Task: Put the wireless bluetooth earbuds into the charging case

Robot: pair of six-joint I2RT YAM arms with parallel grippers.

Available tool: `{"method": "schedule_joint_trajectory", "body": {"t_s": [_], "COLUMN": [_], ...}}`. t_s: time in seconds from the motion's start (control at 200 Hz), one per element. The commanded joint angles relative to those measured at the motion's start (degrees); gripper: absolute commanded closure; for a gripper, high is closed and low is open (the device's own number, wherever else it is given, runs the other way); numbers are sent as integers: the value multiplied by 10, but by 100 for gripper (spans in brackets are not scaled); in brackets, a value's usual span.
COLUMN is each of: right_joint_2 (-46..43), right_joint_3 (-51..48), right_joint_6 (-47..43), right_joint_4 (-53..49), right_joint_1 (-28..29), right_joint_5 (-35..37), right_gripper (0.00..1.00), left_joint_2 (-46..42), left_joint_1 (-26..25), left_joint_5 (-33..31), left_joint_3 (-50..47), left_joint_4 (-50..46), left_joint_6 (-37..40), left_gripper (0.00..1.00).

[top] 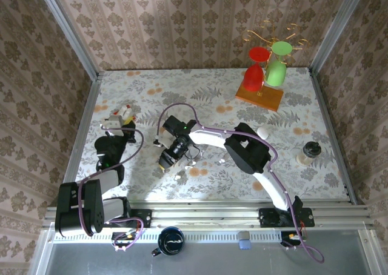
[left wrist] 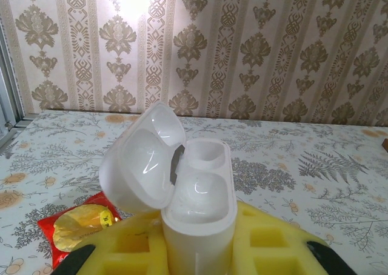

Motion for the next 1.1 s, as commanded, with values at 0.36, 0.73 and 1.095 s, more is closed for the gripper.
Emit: {"method": "schedule_joint_trajectory", "body": {"t_s": [0.36,0.73,1.095], "right_joint_2": [-40,-202,-403], "right_joint_3": [-23,-158,-317], "right_joint_6": [12,70,9], "right_joint_4": [8,150,281], "right_joint_1": [3,-41,-84], "right_joint_5": [76,195,314], "right_gripper": [81,86,87], "left_joint_2": [0,15,6], "left_joint_1": [6,-17,-139], "left_joint_5": [11,45,91], "left_joint_3": [-2,1,40], "left_joint_4": [13,36,-58], "left_joint_6": [1,37,168], "left_gripper": [100,100,100]}}
